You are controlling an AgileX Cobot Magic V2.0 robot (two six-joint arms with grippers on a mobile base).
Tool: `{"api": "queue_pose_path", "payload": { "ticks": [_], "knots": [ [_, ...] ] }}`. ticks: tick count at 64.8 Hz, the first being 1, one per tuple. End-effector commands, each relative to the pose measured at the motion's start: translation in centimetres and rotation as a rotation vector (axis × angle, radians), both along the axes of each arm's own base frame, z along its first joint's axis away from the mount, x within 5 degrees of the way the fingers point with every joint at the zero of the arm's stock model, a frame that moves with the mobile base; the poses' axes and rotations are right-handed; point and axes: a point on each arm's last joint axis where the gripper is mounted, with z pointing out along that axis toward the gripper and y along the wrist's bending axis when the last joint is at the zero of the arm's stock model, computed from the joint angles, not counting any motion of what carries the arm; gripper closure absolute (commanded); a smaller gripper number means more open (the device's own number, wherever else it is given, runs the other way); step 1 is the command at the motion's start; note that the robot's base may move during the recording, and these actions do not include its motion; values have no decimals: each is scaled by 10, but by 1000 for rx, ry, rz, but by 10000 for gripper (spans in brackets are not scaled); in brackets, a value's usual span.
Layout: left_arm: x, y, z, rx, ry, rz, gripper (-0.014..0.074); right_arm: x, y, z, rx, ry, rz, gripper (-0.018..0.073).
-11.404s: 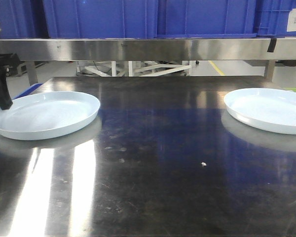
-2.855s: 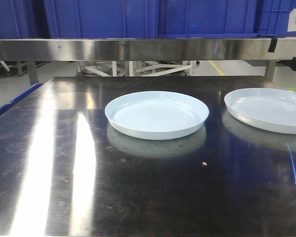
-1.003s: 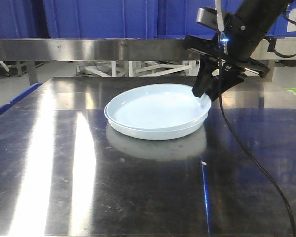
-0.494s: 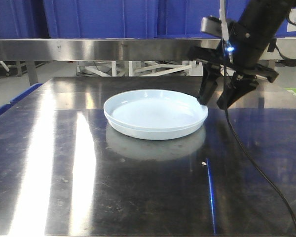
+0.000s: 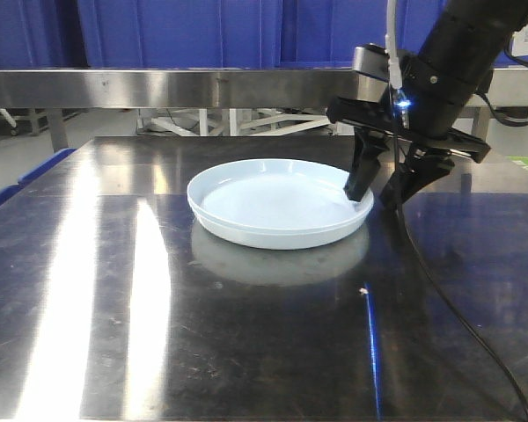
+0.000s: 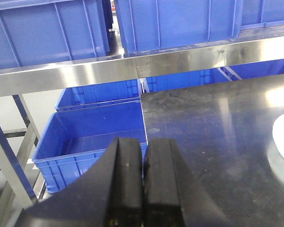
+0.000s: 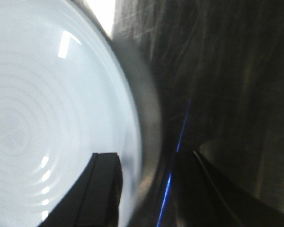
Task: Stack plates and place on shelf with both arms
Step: 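Grasp the rim of the stacked plates with the right gripper, then lift the plate stack up off the table with the right gripper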
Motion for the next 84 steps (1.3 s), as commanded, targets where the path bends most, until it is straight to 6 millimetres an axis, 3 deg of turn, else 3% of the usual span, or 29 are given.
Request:
{"api": "queue_pose_path", "payload": {
  "ticks": [1, 21, 43, 51, 60, 64, 74, 84],
  "knots": [
    [1, 0, 17, -25, -111, -1, 514, -2, 9, 34, 61, -110, -13, 176],
    [1, 0, 17, -25, -111, -1, 514, -2, 16, 35, 63, -130, -5, 176],
    [1, 0, 17, -25, -111, -1, 514, -8, 14, 21, 52, -99, -15, 183],
    [1, 0, 17, -25, -111, -1, 514, -6, 14, 21, 53, -112, -19, 278],
    [1, 0, 17, -25, -111, -1, 514, -6, 13, 23, 54, -124, -23, 494],
    [1, 0, 17, -25, -111, -1, 514, -6, 13, 25, 55, -134, -25, 508],
    [1, 0, 17, -25, -111, -1, 514, -10, 12, 48, 68, -208, -35, 504],
    [1, 0, 17, -25, -111, -1, 514, -18, 6, 94, 89, -394, -64, 504]
  ]
}}
